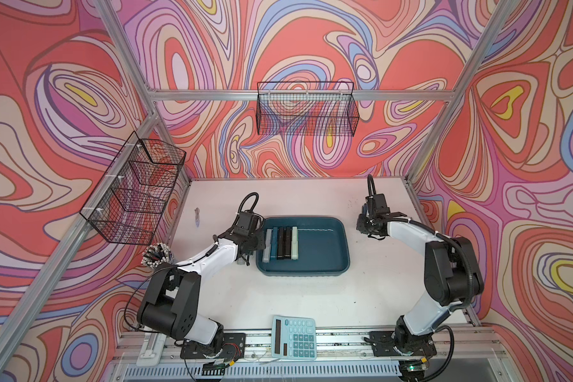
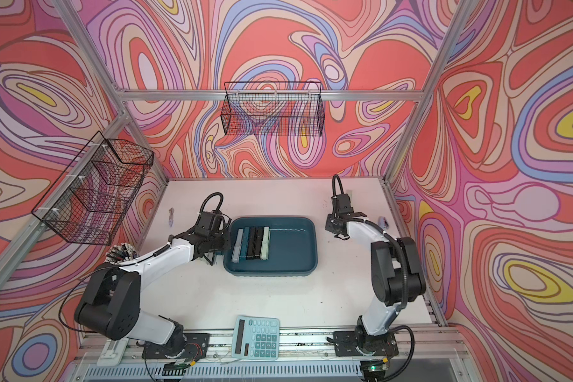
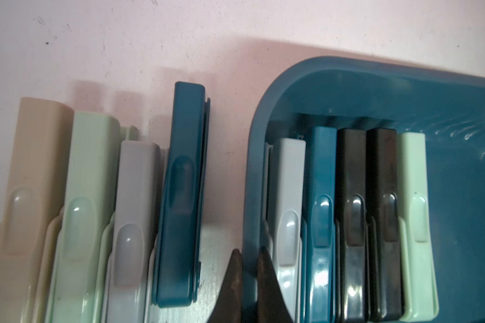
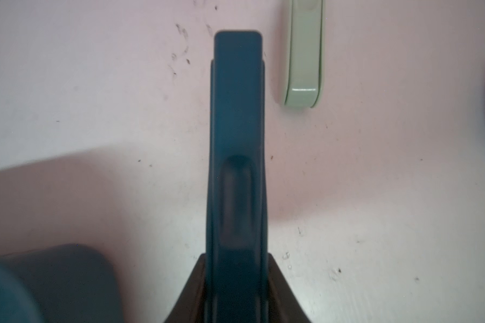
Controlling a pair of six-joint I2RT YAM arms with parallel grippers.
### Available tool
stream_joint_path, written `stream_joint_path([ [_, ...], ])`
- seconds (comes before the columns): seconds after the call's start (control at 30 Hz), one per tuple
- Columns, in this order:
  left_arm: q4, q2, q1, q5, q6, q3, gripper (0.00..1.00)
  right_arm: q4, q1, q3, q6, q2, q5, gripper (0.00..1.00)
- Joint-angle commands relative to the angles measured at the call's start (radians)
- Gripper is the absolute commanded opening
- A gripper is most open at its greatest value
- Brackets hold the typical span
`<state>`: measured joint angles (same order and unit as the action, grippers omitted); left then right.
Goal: Put the pruning pliers into the storage box
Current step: Pick up the pruning pliers from the center of the board, then place the pruning pliers in the storage box.
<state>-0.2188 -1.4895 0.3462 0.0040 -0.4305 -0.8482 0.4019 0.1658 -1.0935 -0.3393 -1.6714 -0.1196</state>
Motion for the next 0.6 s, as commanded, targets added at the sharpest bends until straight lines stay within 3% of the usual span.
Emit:
stream_joint_path([
  [0.0,-0.014,0.018,0.001,0.003,-0.001,0.002,0.06,0.066,0.049,0.003,-0.005,0.091,-0.032,0.25],
  [0.13,-0.024,0.014,0.001,0.002,0.007,-0.011,0.06,0.119,0.107,0.007,-0.040,0.190,0.000,0.25],
  [0.3,0.006,-0.009,0.001,0.013,-0.014,-0.006,0.06,0.106,0.261,0.024,-0.173,0.247,-0.023,0.25],
  [0.57,0.040,-0.035,0.002,0.049,-0.038,-0.006,0.06,-0.002,0.488,0.065,-0.279,0.214,-0.038,0.24],
])
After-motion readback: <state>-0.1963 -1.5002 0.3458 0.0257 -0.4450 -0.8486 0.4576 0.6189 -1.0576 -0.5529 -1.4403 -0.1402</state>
